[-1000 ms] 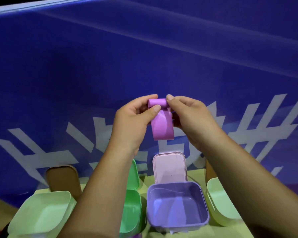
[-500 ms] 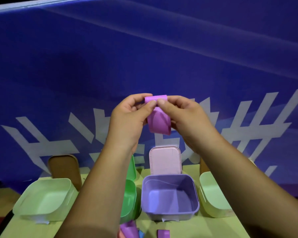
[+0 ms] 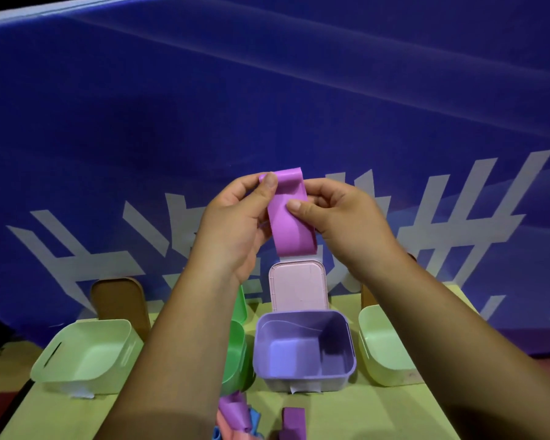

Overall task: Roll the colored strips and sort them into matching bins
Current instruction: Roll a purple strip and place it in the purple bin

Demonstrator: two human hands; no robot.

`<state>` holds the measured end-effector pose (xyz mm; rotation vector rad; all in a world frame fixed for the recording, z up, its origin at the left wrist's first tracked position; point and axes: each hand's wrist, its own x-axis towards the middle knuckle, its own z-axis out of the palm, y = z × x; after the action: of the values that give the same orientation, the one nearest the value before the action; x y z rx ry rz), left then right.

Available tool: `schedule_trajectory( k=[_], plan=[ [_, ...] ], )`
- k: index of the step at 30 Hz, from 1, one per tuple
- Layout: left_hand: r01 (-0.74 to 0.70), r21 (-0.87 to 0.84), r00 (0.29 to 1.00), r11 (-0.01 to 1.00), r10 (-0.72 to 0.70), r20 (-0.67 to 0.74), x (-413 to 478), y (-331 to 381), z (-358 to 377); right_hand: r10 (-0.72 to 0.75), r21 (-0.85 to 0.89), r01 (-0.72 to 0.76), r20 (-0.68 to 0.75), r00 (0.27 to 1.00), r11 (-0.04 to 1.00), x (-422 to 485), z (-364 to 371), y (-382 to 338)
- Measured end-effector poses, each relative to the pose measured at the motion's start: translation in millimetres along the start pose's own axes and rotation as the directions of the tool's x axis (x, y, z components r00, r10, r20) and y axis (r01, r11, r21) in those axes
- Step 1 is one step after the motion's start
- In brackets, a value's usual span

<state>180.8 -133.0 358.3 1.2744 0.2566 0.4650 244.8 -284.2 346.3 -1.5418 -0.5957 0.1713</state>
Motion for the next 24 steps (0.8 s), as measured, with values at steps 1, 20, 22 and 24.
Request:
schedule_trajectory(
  k=[1, 20, 22, 24],
  plan=[
    [0.009, -0.005, 1.0, 1.0, -0.009, 0.001, -0.9, 0.0, 0.5, 0.0, 0.006, 0.0, 0.005, 1.0, 1.0, -0.4, -0.7, 1.1],
    [-0.078, 0.188, 0.996, 0.979, 0.084, -0.022, 33.1, 3.5, -12.3, 0.053, -0.016, -0.053, -0.001, 0.999, 0.998, 30.5, 7.9, 2.8],
    [-0.091, 0.199, 0.995, 0.976, 0.096, -0.018, 39.8, 3.6, -16.9, 0.064, 0.004, -0.064, -0.032, 0.997, 0.998, 36.5, 9.9, 3.7],
    [-0.091, 0.2, 0.995, 0.976, 0.096, -0.018, 45.8, 4.2, -20.9, 0.057, 0.003, -0.057, -0.047, 0.997, 0.998, 41.3, 12.2, 3.7]
  ],
)
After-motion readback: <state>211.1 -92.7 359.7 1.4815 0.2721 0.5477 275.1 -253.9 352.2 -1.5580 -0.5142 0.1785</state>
